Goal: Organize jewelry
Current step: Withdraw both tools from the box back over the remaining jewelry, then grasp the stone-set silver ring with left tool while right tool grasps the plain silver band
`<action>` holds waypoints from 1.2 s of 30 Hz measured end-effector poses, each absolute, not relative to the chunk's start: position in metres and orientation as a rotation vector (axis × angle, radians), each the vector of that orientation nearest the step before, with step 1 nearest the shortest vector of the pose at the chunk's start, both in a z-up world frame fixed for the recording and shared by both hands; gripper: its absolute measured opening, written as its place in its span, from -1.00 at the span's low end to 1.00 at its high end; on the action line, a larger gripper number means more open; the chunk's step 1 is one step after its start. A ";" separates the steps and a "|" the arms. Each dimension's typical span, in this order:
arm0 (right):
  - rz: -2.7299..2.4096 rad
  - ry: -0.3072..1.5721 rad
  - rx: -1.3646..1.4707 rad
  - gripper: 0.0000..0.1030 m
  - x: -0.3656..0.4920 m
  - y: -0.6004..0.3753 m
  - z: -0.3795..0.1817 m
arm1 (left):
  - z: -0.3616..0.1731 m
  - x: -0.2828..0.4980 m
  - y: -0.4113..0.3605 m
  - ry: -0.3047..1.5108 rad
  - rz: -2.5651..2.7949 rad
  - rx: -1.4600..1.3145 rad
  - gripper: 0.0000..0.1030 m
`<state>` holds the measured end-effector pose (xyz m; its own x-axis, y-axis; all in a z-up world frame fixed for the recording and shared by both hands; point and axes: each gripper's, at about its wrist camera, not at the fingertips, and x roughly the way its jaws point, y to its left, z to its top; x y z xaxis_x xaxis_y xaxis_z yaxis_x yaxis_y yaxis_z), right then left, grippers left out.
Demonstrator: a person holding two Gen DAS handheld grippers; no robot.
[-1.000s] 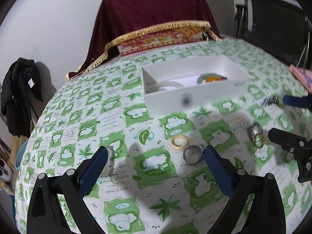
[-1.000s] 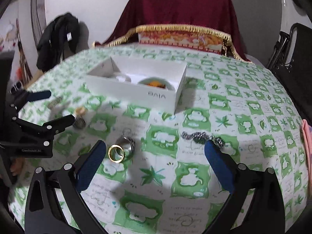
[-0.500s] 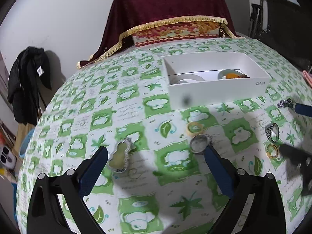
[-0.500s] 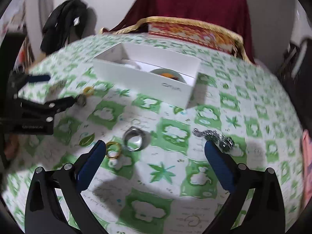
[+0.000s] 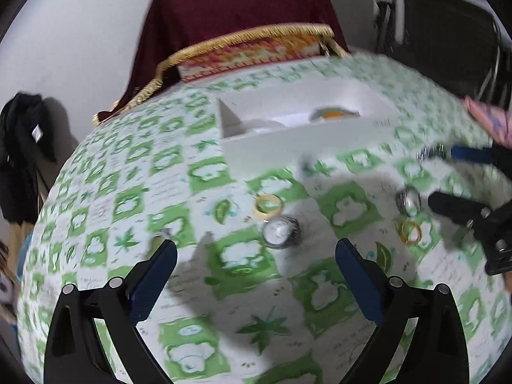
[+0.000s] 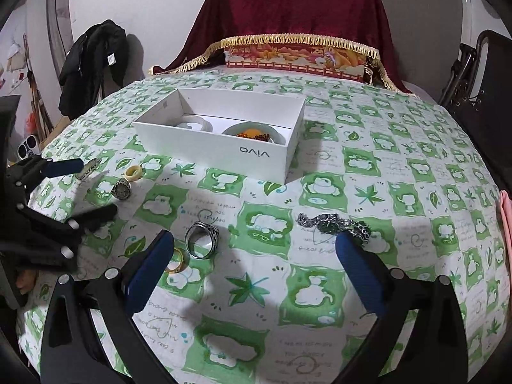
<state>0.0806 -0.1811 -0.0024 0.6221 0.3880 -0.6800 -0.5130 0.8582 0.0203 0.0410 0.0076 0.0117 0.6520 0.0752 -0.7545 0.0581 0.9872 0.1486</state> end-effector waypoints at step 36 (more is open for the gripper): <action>0.582 0.751 -0.125 0.15 0.081 -0.183 -0.002 | 0.009 0.051 0.014 0.881 -0.144 0.099 -0.25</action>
<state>0.0813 -0.1831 -0.0017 0.5821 0.4538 -0.6748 -0.5409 0.8357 0.0955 0.0506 0.0143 0.0087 0.6275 -0.0848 -0.7740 0.1664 0.9857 0.0269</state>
